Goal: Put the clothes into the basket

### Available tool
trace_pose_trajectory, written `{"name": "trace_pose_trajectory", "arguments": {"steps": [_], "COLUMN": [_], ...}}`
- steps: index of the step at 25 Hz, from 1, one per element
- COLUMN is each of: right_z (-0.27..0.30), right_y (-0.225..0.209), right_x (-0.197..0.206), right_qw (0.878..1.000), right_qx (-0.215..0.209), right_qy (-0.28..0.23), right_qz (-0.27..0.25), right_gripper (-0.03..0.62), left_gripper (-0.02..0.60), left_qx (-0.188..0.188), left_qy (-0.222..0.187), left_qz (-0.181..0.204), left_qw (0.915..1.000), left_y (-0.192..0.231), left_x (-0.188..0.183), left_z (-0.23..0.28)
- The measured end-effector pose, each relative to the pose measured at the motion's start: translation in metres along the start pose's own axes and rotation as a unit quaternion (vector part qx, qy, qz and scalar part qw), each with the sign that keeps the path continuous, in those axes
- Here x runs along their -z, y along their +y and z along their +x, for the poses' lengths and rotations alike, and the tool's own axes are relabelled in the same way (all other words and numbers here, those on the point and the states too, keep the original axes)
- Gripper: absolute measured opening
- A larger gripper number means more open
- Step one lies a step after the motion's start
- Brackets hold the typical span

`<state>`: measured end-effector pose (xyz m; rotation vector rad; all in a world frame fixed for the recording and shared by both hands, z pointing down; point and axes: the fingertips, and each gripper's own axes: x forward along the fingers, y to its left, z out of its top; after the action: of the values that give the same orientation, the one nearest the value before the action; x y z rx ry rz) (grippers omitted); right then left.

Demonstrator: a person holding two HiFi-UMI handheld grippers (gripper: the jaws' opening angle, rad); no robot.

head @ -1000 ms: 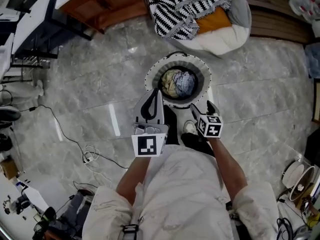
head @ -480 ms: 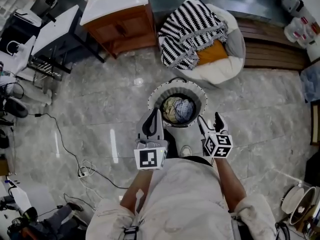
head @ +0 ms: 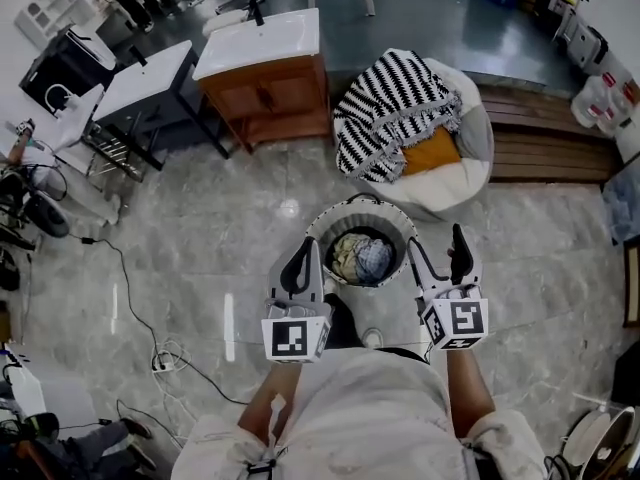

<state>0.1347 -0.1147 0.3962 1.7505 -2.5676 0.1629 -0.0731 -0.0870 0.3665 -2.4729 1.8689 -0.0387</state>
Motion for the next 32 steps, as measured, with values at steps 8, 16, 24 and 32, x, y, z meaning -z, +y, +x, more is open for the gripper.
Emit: {"name": "trace_pose_trajectory", "arguments": {"steps": [8,16,24,32], "right_z": [-0.017,-0.022,-0.024,-0.021], "right_y": [0.004,0.009,0.015,0.018], "right_x": [-0.082,-0.091,-0.080,-0.071], "right_qw": [0.995,0.992,0.994,0.995], "right_qx": [-0.001,0.000,-0.008,-0.016], "right_qy": [-0.077,-0.092,-0.085,-0.081], "right_qz": [-0.056,-0.083,-0.072,-0.053], "right_gripper": [0.344,0.344,0.210,0.010], "left_gripper": [0.005,0.005,0.005,0.005], "left_qx": [-0.030,-0.044,-0.047,-0.049], "left_qy": [-0.034,-0.050,-0.046,-0.047], "left_qz": [0.004,0.018,0.016,0.019], "left_qw": [0.9990,0.9976,0.9977,0.9975], "left_y": [0.007,0.008,0.006,0.004], "left_x": [-0.048,-0.062,-0.058,-0.056], "left_z": [-0.014,-0.023,-0.028,-0.028]}}
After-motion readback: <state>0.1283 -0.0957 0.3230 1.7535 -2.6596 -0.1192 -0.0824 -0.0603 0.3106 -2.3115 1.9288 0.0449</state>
